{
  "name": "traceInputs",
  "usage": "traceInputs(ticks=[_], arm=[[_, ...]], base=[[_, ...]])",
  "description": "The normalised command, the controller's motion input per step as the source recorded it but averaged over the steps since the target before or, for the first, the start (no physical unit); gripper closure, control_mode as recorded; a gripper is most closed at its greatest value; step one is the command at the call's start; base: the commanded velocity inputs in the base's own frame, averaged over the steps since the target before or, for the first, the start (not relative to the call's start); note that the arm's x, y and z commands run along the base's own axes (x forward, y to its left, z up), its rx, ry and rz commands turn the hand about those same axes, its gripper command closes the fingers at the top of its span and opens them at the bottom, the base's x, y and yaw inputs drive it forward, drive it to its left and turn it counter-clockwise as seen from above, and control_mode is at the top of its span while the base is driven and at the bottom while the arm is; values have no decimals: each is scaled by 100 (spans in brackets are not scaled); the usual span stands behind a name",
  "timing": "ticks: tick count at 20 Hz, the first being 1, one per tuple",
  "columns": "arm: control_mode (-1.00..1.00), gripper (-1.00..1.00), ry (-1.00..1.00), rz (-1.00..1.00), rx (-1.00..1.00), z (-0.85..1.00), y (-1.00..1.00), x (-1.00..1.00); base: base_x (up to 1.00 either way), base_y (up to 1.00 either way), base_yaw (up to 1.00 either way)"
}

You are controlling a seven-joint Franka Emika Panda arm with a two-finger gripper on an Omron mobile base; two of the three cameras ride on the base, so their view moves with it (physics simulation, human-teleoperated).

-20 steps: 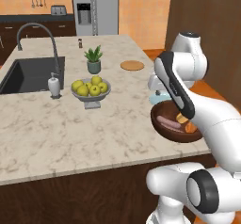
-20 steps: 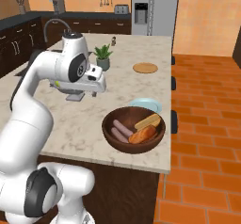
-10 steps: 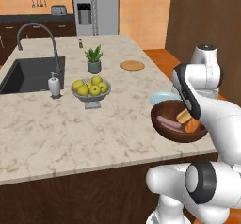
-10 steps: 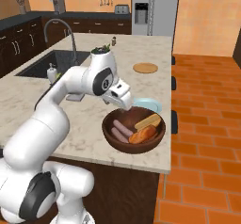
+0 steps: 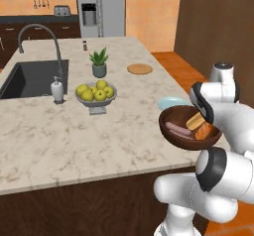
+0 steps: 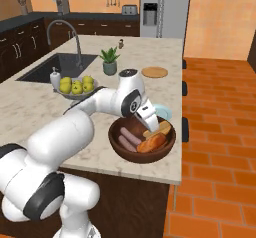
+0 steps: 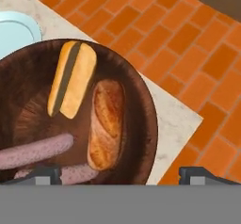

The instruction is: Place one bun and one sausage from the bowl on each plate.

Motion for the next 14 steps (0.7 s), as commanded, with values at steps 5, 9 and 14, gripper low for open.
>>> traceInputs(ticks=[5,9,14], arm=[[-100,-100,-11,11,12,-29,-63,56],[-100,-100,-2,7,4,-21,-12,47],[-100,-100,-2,0,-3,-21,2,22]], base=[[0,0,0],[0,0,0],[0,0,0]])
